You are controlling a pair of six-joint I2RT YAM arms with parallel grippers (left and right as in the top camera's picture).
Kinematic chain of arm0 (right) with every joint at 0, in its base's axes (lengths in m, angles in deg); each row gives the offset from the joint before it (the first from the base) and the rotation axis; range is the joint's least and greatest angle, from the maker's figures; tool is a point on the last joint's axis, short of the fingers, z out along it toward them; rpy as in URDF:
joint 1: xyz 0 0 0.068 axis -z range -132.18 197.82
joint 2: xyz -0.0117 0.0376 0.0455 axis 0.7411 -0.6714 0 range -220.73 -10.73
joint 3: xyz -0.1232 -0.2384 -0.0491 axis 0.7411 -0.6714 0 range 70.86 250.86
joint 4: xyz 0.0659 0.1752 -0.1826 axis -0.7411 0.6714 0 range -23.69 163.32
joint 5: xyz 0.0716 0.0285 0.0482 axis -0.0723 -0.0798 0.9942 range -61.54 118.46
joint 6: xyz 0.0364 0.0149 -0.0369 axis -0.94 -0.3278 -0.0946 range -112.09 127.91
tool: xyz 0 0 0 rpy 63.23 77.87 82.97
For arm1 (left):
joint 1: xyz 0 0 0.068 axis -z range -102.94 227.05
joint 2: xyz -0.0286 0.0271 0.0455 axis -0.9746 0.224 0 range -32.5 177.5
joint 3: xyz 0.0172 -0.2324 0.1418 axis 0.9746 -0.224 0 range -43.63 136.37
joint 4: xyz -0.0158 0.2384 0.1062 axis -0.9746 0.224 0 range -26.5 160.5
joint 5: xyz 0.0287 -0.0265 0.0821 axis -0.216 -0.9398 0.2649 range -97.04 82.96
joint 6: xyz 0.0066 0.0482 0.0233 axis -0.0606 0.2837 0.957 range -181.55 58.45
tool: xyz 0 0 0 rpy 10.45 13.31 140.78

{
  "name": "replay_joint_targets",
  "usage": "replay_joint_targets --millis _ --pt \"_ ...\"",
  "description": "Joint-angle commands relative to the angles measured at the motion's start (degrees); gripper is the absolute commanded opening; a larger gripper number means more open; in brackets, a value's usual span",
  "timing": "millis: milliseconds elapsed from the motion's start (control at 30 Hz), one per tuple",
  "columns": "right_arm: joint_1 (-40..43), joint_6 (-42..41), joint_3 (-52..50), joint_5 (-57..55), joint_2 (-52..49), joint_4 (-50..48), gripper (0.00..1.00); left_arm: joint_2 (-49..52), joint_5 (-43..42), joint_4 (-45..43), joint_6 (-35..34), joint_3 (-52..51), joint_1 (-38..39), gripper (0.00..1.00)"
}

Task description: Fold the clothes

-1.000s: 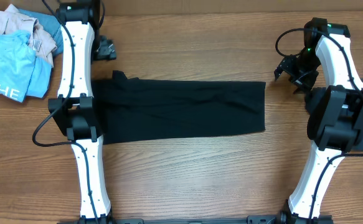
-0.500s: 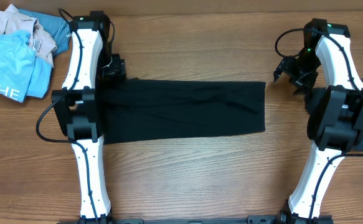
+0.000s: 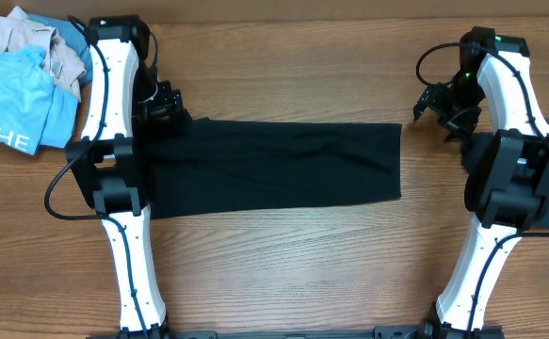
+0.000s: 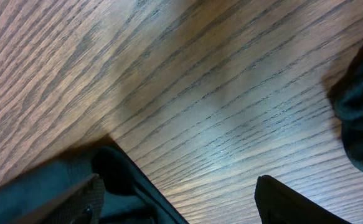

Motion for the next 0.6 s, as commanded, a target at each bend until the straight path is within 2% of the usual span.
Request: replay_joint_targets --millis 0,100,200,233,333,567 --pt "0.1 0.4 1.6 0.4 2.9 -0.3 0.82 -1.2 0.0 -0.9 -0.3 -3.6 -0.7 0.84" --pt "0.1 0.4 1.6 0.3 2.9 -0.3 0.82 -1.2 0.1 -1.1 -0.6 -3.7 -1.2 0.84" --pt "0.1 0.4 1.6 0.4 2.9 -1.0 0.82 -1.2 3.3 -0.7 -1.2 -2.7 -1.4 0.76" --pt "0.1 0.4 1.6 0.4 2.9 -1.0 0.82 -1.2 3.7 0.2 -2.1 -1.4 -1.4 0.76" --pt "0.1 0.4 1.6 0.3 2.9 -0.3 0.82 -1.2 3.9 0.2 -2.4 -0.5 -1.4 0.86" --pt "0.1 0.4 1.6 0.4 2.9 0.1 0.82 -1.1 -0.7 -1.7 -1.9 -2.5 -1.4 0.81"
